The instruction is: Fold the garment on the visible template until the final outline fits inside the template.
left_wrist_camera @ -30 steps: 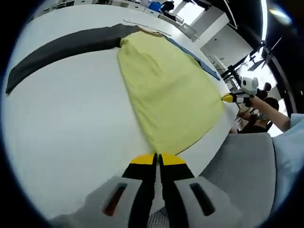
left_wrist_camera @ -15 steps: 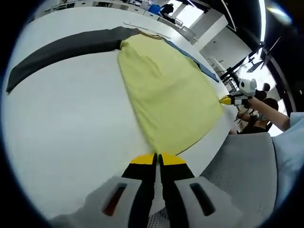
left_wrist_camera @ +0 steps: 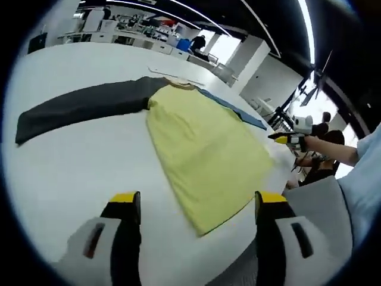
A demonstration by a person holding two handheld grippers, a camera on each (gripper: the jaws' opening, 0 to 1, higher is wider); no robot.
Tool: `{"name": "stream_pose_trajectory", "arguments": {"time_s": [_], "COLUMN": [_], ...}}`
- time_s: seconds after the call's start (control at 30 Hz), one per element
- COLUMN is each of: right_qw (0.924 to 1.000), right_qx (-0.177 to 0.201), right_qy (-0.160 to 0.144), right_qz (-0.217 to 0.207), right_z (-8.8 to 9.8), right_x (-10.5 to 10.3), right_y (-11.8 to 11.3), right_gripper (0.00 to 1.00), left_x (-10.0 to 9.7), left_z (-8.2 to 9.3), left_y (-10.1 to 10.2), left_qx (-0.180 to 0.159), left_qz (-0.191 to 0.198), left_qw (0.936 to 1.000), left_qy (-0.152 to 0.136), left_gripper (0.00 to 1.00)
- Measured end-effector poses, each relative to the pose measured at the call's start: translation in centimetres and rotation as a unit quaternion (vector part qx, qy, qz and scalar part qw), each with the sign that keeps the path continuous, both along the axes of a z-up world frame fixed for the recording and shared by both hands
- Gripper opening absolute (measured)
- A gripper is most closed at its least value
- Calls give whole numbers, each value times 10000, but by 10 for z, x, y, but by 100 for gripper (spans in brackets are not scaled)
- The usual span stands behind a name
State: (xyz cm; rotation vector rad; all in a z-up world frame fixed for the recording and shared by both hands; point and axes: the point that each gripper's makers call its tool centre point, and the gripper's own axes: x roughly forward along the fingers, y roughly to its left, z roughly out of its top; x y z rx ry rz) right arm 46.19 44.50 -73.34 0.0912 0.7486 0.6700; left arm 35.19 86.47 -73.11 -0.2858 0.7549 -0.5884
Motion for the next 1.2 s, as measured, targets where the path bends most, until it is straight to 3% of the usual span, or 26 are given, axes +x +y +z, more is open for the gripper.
{"name": "stream_pose_trajectory", "arguments": {"time_s": [0.13,0.2,0.33,0.37,0.43,0.53,0.67,1.03,1.2], "right_qw": [9965,9916,9809,9782,9726,9599,9547,9519,9466], "right_qx": [-95,-129,-16,-133,-326,-254,-588,-759,-728], "right_qy": [-108,-268,-191,-152,-143,3,110,400,440], "right_qz": [-827,-1256,-1935,-2065,-2296,-2790,-2916,-2941,-3110], "right_z": [7,12,15,12,10,7,-1,-16,-19], "right_x": [22,33,45,53,55,57,60,76,79], "right_y": [-40,-61,-91,-116,-127,-134,-138,-140,-147], "right_gripper": [47,49,51,51,44,43,31,26,15], "left_x": [5,7,10,9,10,8,5,-6,-6], "left_z": [9,13,15,15,15,12,9,9,9], "left_y": [-4,-6,-8,-8,-8,-7,-6,13,13], "left_qx": [38,26,72,98,99,79,-38,-99,-80], "left_qz": [-9,18,9,-12,0,87,193,580,607], "left_qw": [9999,9996,9994,9993,9993,9995,9996,9981,9980], "left_qy": [-168,-267,-349,-354,-359,-306,-223,-157,-133], "left_gripper": [82,89,94,94,93,91,90,85,83]}}
